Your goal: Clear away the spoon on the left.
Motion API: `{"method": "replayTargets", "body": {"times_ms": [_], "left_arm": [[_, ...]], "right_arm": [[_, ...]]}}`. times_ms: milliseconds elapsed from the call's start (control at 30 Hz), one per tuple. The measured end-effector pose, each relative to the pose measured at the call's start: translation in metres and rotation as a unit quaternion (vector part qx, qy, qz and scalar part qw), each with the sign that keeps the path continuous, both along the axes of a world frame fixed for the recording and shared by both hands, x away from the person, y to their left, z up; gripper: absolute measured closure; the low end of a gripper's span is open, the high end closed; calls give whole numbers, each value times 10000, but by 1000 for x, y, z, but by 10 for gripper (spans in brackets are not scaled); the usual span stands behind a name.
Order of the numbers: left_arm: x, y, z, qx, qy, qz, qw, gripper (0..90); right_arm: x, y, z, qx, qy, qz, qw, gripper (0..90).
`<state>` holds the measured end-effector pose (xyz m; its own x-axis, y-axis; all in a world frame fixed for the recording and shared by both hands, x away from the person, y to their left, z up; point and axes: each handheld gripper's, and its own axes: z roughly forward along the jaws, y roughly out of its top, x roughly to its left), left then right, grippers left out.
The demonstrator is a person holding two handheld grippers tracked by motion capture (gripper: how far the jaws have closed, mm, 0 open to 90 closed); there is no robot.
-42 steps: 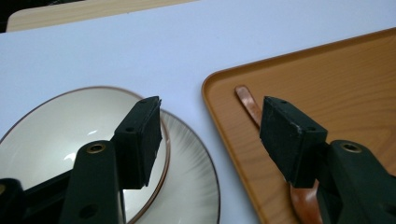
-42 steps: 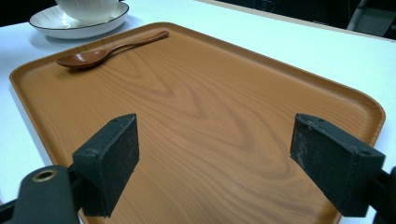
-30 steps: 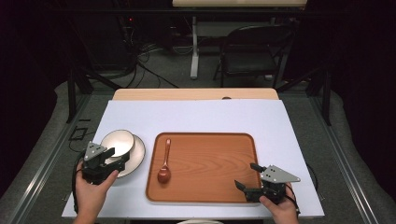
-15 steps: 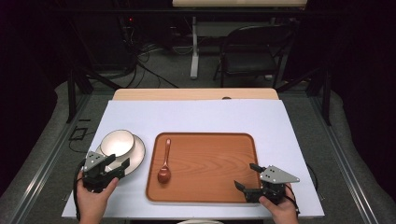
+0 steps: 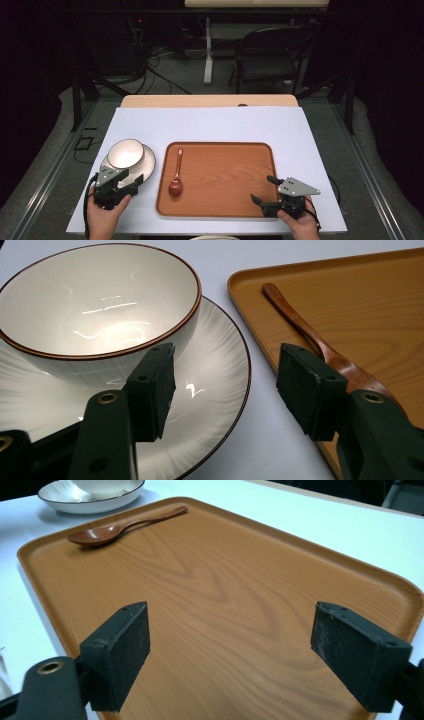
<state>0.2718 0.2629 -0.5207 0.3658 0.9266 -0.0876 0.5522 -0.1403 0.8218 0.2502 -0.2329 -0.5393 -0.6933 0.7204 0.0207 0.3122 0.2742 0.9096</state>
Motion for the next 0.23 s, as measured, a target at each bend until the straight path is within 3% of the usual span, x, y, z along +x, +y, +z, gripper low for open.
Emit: {"method": "replayTargets", "body": {"times_ms": [233], "left_arm": [[1,-1,-1,-79,23,-50,10000,409]], "right_arm": [[2,-2,0,66,111,-71,9999,151]]}}
